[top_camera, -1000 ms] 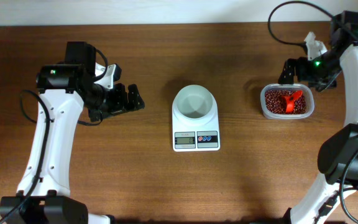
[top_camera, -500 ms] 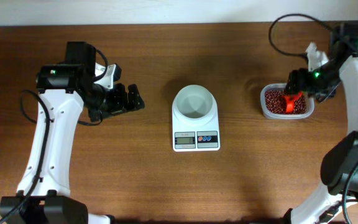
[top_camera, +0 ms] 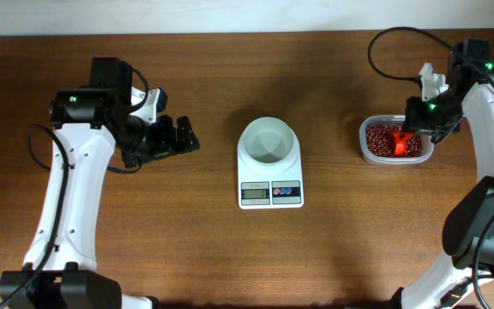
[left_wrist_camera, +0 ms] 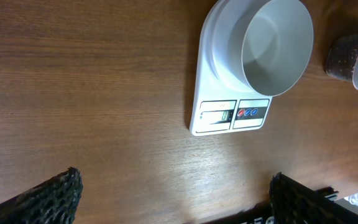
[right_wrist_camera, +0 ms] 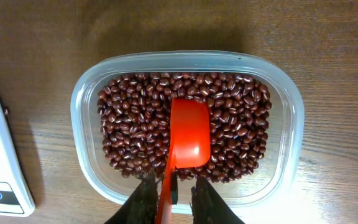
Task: Scoop item into bowl and weigh 50g on scale
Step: 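Grasp the scoop handle in the bean tub with the right gripper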
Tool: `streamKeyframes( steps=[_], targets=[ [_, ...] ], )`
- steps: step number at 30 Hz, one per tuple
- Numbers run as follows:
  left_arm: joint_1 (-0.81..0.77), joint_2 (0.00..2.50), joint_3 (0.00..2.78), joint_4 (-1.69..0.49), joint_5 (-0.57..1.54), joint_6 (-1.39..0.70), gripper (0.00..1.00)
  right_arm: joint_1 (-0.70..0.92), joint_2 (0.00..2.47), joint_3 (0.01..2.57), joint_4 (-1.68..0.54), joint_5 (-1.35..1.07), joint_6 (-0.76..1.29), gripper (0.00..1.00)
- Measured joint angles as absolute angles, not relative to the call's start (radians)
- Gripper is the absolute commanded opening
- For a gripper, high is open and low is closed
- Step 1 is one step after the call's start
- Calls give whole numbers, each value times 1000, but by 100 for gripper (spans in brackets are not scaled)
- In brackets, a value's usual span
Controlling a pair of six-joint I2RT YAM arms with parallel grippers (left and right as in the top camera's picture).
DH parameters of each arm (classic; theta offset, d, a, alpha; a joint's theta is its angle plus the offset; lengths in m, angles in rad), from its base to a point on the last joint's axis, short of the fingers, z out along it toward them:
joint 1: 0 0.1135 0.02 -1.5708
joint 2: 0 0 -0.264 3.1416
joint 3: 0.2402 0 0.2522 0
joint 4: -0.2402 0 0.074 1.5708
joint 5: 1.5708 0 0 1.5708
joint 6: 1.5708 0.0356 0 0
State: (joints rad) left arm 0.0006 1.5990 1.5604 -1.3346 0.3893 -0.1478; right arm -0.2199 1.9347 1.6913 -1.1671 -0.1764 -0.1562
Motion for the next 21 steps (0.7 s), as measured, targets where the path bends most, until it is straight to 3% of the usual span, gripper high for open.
streamKeyframes(
  steps=[3,6,14,21],
  targets=[
    [1,1599,1560,-1335,389,-148,99,-220,1935,1634,-1137,-176,-156,21],
    [1,1599,1560,-1335,389,-148,99,-220,1935,1619,-1110,-177,-159,4],
    [1,1599,1560,-1335,389,-148,99,-220,1935,1619,-1110,-181,-157,4],
    [1,1599,1560,-1334,389,-148,99,-196,1945,1795,-1288,-125,-156,4]
  ],
)
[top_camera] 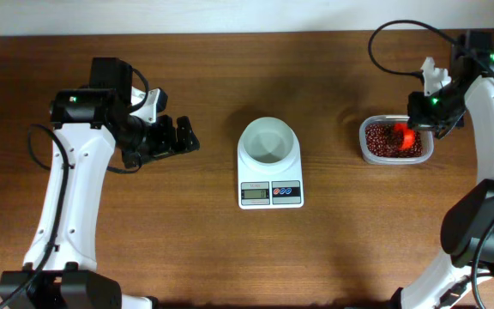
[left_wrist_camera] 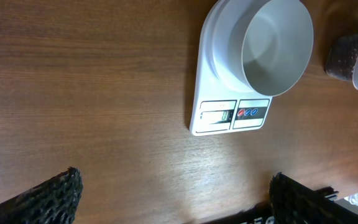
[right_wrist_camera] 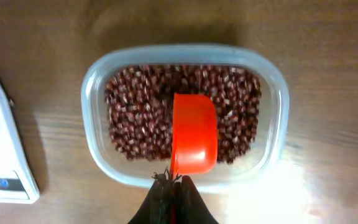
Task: Scoop item into bowl and weigh 50g on scale
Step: 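Grasp the scoop handle in the bean tub with the right gripper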
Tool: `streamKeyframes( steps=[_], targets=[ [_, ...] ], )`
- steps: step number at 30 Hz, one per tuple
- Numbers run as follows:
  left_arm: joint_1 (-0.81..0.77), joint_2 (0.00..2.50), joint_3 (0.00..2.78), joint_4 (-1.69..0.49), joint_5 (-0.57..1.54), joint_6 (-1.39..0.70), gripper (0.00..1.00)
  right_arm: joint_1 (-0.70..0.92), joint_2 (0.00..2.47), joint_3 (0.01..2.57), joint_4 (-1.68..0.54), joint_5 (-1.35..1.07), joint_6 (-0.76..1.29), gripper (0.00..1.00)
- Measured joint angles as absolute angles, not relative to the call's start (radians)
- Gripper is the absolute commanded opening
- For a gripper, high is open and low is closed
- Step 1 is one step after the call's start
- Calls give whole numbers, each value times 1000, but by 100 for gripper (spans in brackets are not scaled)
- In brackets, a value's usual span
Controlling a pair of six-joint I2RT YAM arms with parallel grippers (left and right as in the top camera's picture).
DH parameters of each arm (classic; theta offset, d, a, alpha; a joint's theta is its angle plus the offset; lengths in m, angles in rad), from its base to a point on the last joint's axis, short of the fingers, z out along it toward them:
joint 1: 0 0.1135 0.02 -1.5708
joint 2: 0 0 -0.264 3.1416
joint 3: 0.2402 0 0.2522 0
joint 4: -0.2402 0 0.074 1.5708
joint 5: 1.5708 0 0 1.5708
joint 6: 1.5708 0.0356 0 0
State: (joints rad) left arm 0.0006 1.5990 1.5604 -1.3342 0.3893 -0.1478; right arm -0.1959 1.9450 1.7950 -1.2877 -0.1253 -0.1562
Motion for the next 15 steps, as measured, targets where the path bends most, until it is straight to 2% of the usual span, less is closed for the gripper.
streamKeyframes(
  steps=[12,15],
  targets=[
    [1,1599,1560,-1335,389,-148,99,-104,1945,1795,-1236,159,-134,4],
    [1,1599,1560,-1335,389,-148,99,-97,1946,1747,-1162,194,-127,4]
  ],
)
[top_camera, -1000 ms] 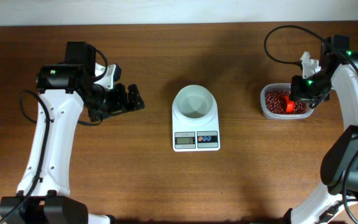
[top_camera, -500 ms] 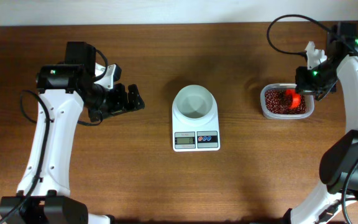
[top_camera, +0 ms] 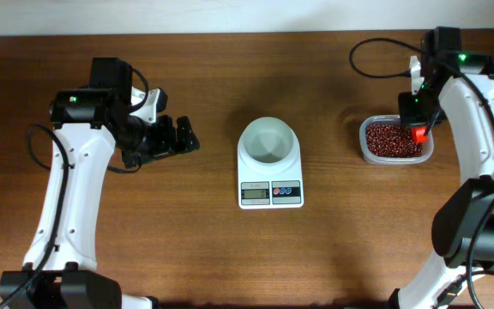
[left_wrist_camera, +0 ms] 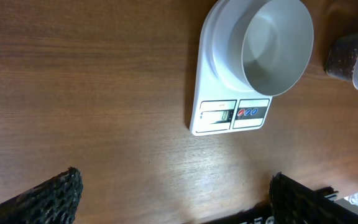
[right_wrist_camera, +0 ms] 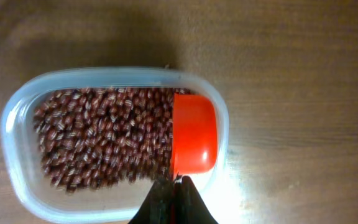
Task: Scoop item into bowl and weigh 50g on scale
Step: 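Grasp the scoop handle in the bean tub with the right gripper, then scoop beans with the right gripper and lift the filled scoop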
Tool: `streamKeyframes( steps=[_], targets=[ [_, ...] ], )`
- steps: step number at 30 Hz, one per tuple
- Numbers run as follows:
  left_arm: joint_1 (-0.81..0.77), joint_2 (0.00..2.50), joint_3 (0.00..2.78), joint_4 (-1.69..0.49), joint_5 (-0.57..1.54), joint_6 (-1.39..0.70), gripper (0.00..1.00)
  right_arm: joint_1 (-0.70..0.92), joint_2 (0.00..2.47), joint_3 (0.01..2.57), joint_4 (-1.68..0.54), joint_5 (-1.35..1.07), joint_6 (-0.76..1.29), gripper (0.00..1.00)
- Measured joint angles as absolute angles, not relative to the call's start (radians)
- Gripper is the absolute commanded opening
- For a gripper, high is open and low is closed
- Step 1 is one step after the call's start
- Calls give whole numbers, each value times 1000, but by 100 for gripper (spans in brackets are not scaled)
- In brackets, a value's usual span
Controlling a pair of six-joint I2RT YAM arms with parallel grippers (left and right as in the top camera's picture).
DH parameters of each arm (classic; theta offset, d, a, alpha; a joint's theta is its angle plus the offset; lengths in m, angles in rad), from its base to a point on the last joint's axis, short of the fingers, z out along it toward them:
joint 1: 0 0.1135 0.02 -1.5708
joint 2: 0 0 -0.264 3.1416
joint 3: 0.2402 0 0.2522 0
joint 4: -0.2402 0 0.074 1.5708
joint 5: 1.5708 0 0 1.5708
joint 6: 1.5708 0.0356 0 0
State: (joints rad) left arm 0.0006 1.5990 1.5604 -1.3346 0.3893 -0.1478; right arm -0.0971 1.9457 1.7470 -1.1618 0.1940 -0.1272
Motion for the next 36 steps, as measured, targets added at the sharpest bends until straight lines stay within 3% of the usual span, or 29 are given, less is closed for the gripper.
streamKeyframes(
  steps=[9,19,29,36],
  targets=[
    [1,1599,1560,-1335,390,-148,99,-100,1942,1595,-1037,71,-126,4],
    [1,1599,1560,-1335,389,-148,99,-402,1927,1455,-930,-543,-149,4],
    [1,1599,1560,-1335,389,-148,99,-566,1937,1407,-933,-886,-168,4],
    [1,1599,1560,-1335,389,-148,99,-635,1937,1406,-944,-962,-168,4]
  ],
)
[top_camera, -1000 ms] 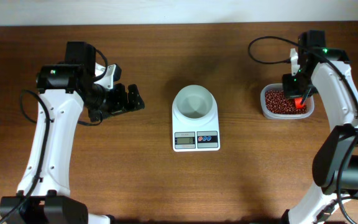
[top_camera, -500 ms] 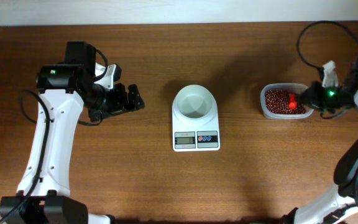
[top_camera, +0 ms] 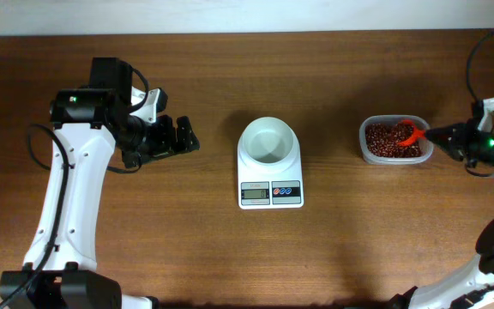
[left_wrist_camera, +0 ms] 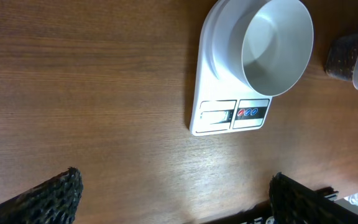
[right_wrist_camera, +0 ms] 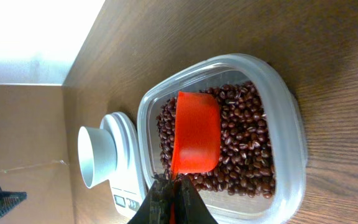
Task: Scoop item into bowl and weigh 50g on scale
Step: 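Scoop beans with the right gripper and lift the filled scoop, then move the scoop over the white bowl and pour beans in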
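Observation:
A clear tub of red beans (top_camera: 393,140) (right_wrist_camera: 229,137) sits right of the white scale (top_camera: 270,180) (left_wrist_camera: 229,115), which carries an empty white bowl (top_camera: 268,142) (left_wrist_camera: 276,45). My right gripper (top_camera: 442,135) (right_wrist_camera: 169,186) is shut on the handle of an orange scoop (top_camera: 408,133) (right_wrist_camera: 196,134), whose cup hangs tilted over the beans. The right arm reaches in from the table's right side. My left gripper (top_camera: 178,137) (left_wrist_camera: 173,193) stands open well left of the scale, nothing between its fingers.
The table's back edge meets a pale wall at the top of the overhead view. Bare wood lies between the left gripper and the scale, and in front of the scale.
My right arm has swung from behind the tub to its right side. The scoop, then at the tub's right end, now tilts over the beans. The left arm is unmoved.
My right gripper stood open around the scoop's handle while the scoop lay on the beans. Then it was shut on the handle with the scoop over the tub. Later the scoop was at the tub's right end, and now it points in from the right.

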Tool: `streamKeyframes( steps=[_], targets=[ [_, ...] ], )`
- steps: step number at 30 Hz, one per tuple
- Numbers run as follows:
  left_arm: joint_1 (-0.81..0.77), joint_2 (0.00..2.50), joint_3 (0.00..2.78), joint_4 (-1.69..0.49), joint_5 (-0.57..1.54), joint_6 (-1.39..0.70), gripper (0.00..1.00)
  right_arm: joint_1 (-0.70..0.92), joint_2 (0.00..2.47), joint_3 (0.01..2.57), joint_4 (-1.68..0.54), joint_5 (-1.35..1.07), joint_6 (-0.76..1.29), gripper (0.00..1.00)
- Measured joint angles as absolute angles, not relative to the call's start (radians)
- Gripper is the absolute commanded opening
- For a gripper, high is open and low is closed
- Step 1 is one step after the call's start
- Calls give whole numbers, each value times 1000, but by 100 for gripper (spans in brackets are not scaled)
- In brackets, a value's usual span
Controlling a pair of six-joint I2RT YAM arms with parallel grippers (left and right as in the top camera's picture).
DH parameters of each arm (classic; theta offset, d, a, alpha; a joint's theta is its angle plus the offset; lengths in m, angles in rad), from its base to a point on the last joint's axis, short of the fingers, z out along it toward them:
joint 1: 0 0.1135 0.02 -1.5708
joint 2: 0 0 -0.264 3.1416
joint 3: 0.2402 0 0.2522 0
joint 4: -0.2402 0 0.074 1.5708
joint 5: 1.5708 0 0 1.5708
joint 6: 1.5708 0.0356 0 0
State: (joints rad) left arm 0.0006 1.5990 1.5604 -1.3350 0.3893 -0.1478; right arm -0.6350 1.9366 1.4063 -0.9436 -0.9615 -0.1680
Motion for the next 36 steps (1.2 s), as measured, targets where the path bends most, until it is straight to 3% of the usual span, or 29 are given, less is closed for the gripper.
streamKeyframes(
  steps=[8,18,25,36],
  targets=[
    [1,1599,1560,-1335,389,-148,99,-669,1937,1406,-962,-976,-168,4],
    [0,1599,1560,-1335,389,-148,99,-722,1937,1406,-998,-1209,-156,4],
    [1,1599,1560,-1335,389,-148,99,-716,1937,1406,-1014,-1241,-135,4],
    [1,1599,1560,-1335,390,-148,99,-468,1937,1405,-958,-1251,-86,4]
  ],
)
